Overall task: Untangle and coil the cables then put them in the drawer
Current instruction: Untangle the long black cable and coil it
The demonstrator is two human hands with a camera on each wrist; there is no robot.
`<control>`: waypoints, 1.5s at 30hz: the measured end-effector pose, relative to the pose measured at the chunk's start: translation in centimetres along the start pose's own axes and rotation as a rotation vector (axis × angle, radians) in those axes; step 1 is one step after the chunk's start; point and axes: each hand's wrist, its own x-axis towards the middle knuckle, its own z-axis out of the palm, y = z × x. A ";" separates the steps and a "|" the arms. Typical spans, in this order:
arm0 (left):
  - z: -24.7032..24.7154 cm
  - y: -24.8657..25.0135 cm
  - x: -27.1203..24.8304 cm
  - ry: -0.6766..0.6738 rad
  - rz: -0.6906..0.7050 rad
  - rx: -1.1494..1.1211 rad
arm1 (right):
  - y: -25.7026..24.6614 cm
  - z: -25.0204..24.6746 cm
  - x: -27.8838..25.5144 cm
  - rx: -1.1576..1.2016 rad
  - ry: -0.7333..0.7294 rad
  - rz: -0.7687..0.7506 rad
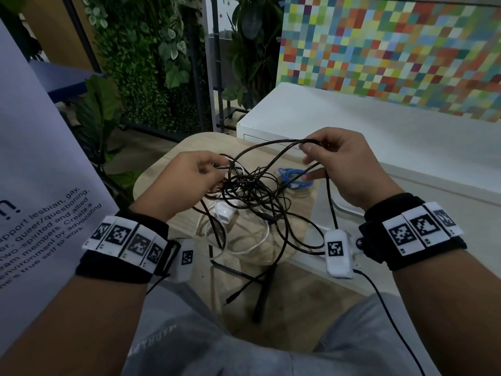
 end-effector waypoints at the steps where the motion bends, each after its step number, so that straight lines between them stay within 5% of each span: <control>1: -0.1 0.0 -0.1 -0.001 -0.004 -0.018 | 0.2 -0.1 0.0 0.013 0.011 0.008; 6: -0.6 -0.1 -0.6 -0.003 0.041 -0.012 | 0.7 -0.6 0.2 0.050 0.116 0.067; 11: -0.5 -0.6 -0.2 0.173 0.091 -0.051 | 1.2 -1.1 -0.1 0.037 0.147 0.120; 18: 1.2 0.0 -0.5 0.235 0.238 0.225 | 1.1 0.0 -0.8 0.147 0.083 0.109; 22: 1.7 0.7 -0.7 0.113 0.418 0.414 | 0.8 0.4 -0.9 0.143 0.056 0.085; 29: 2.0 0.9 -0.6 0.003 0.386 0.651 | 0.3 -0.1 -0.9 0.187 0.074 0.080; 34: 2.5 0.3 -0.3 0.127 0.352 0.440 | 0.7 -0.5 -1.2 0.199 0.088 0.091; 40: 0.5 -0.3 1.0 0.422 -0.168 -0.342 | 2.2 -1.8 -1.5 0.245 0.174 0.157; 45: -0.4 -0.9 1.1 0.499 -0.178 -0.531 | 2.9 -2.2 -1.7 0.269 0.219 0.182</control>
